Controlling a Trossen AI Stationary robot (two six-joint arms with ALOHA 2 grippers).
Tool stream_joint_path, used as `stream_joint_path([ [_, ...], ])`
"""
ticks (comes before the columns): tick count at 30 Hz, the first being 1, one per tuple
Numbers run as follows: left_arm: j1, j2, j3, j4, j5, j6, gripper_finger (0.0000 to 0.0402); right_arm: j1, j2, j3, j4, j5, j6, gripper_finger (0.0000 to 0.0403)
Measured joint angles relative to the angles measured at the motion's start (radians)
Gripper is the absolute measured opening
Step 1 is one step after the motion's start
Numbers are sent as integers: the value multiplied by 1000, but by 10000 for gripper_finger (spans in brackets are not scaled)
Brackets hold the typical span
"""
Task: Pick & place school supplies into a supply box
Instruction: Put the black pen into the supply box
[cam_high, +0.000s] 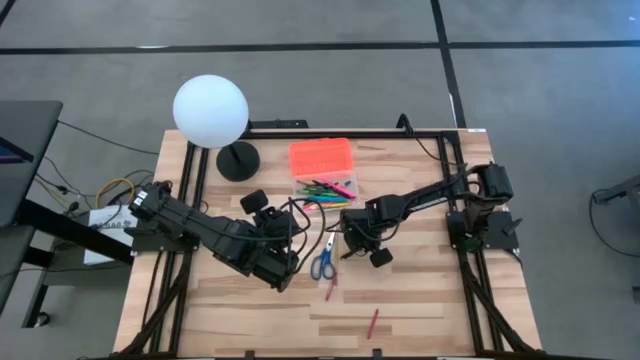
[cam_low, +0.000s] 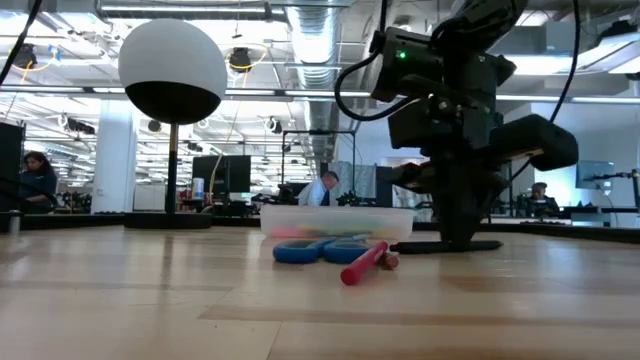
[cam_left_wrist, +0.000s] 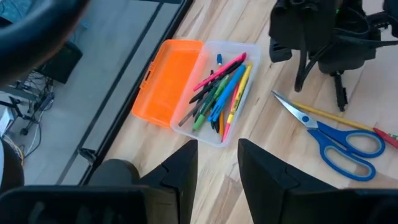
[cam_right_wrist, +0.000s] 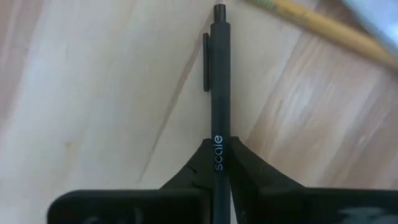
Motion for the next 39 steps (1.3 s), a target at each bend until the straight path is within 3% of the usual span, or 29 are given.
stream_joint_path([
  [5, 2, 0, -54, 1, -9, -38, 109, 5, -13, -1, -21, -7, 198, 24],
  [14, 10, 0, -291, -1, 49, -234, 109, 10, -69, -14, -60, -14, 464, 8],
  [22, 10, 0, -392, 0, 84, -351, 109, 38, -70, -13, -63, -2, 529, 11],
  [31, 14, 0, -393, 0, -17, -343, 109, 52, -68, 53, -115, -18, 523, 6],
  [39, 45, -13, -458, 4, -26, -396, 109, 30, -69, 160, -215, 61, 444, 7],
])
